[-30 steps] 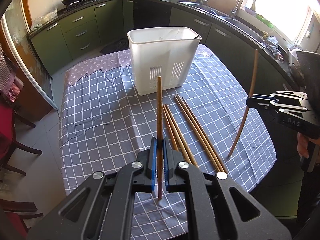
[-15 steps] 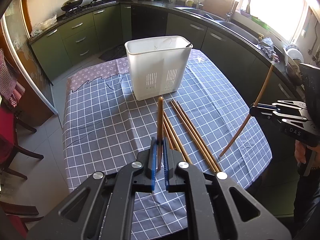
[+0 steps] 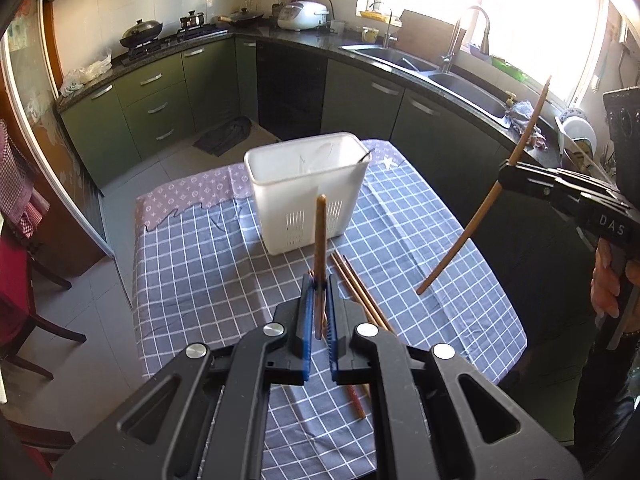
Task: Organize utensils
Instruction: 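Lower both chopsticks into the holder and open both grippers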
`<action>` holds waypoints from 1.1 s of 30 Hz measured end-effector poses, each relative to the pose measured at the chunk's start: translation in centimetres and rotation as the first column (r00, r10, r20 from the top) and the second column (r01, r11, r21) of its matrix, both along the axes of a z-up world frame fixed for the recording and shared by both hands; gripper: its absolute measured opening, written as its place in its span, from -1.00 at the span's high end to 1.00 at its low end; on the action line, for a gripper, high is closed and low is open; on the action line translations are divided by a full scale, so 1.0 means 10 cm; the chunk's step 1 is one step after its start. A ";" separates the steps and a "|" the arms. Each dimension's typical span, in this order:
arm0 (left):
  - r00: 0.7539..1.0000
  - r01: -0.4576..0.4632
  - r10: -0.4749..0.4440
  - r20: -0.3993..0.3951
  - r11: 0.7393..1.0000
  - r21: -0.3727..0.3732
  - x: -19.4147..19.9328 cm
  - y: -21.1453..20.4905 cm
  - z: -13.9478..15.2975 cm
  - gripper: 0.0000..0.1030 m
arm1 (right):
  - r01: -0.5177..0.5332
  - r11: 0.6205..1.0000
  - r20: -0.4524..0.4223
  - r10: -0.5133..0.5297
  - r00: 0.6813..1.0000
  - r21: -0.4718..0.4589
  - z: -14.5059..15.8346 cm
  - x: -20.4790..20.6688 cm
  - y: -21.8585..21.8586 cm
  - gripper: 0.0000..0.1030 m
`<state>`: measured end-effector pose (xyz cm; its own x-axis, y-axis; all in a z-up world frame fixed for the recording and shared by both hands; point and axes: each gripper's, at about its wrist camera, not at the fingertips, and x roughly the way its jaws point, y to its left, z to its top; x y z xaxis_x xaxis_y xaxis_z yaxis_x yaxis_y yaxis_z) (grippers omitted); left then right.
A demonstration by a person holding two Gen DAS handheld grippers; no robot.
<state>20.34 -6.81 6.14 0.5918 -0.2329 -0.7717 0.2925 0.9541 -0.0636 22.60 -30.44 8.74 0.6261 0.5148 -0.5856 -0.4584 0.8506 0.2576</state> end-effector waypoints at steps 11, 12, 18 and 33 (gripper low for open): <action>0.964 -0.031 0.041 0.261 0.999 -0.045 0.38 -0.06 1.09 0.88 | 0.110 0.990 0.162 -0.123 0.979 0.084 0.68 0.73 0.23 0.86; 0.958 -0.039 0.047 0.282 0.999 -0.037 0.44 -0.08 1.13 0.88 | 0.125 0.989 0.163 -0.136 0.977 0.075 0.65 0.81 0.25 0.86; 0.955 -0.089 0.089 0.283 0.996 -0.013 0.90 -0.15 0.96 0.88 | 0.163 0.986 0.110 -0.167 0.980 0.041 0.23 1.24 0.34 0.86; 0.995 -0.099 0.098 0.034 0.995 0.033 1.39 -0.12 0.07 0.87 | 0.119 0.992 0.063 -0.117 0.991 -0.032 -0.24 1.37 0.53 0.80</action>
<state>34.25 -7.97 6.79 0.6353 -0.1461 -0.7583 0.1988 0.9798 -0.0222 36.33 -25.12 6.37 0.7162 0.4148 -0.5613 -0.3679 0.9078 0.2013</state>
